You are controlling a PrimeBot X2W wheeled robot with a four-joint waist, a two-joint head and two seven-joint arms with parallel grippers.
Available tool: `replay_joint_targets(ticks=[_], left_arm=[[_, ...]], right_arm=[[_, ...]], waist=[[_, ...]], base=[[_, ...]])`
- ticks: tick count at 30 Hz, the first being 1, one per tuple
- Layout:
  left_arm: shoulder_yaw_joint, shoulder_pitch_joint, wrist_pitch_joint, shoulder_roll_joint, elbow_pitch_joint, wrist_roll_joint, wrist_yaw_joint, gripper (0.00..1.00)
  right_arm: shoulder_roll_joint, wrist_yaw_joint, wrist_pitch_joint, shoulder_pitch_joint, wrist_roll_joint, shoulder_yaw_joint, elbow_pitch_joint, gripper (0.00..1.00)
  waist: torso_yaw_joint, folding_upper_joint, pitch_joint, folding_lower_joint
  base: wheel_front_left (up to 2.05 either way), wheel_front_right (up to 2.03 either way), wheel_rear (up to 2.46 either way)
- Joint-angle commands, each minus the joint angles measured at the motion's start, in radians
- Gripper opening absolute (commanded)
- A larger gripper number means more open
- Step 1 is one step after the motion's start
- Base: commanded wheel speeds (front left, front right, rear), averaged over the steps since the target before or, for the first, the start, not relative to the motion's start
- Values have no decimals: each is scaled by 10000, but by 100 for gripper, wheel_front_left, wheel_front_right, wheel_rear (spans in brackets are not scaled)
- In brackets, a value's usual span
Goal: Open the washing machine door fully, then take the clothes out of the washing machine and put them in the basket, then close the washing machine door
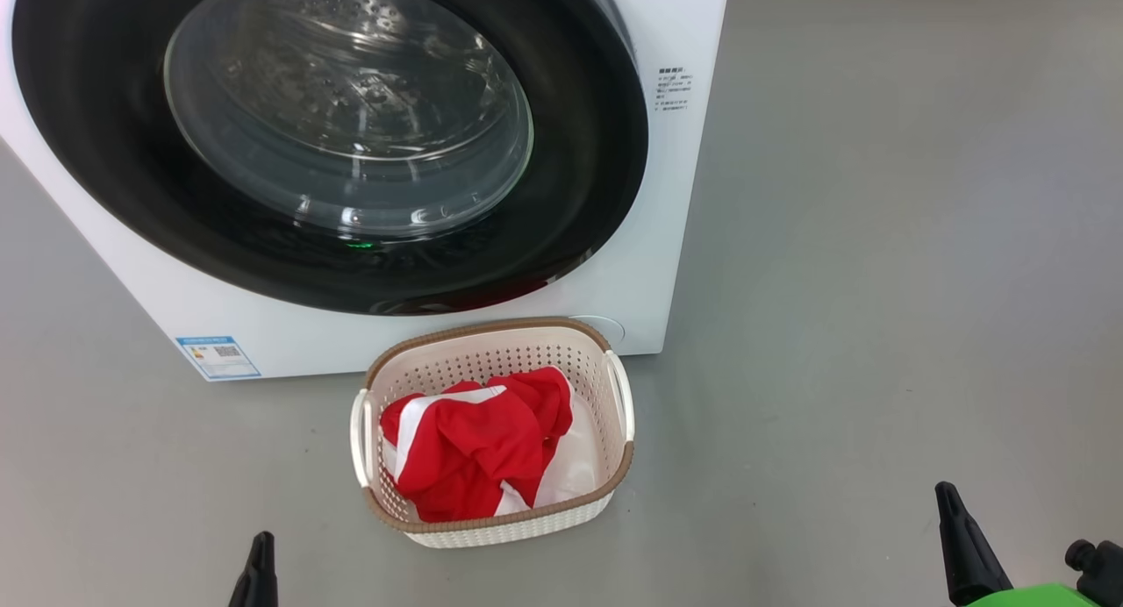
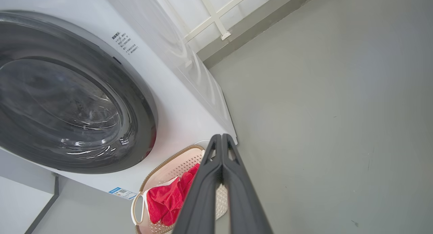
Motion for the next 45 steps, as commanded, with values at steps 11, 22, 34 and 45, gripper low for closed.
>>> replay_joint_targets(ticks=[11, 22, 34, 45], left_arm=[[86, -546, 354, 217, -161, -1371, -27, 0], [93, -731, 664, 246, -136, -2547, -33, 0], [106, -934, 1007, 273, -109, -3828, -40, 0], [121, -1120, 1323, 296, -84, -4997, -46, 0]], right_arm=[[-203, -4, 319, -609, 1236, 87, -250, 0], [-216, -5, 636, -832, 2330, 90, -264, 0], [-227, -6, 987, -1076, 3522, 88, -280, 0], [-235, -7, 1311, -1300, 4609, 83, -294, 0]], waist=[[21, 0, -79, -1], [40, 0, -155, -1], [62, 0, -240, -1], [82, 0, -316, -1]], base=[[0, 0, 0], [0, 0, 0], [0, 0, 0], [0, 0, 0]])
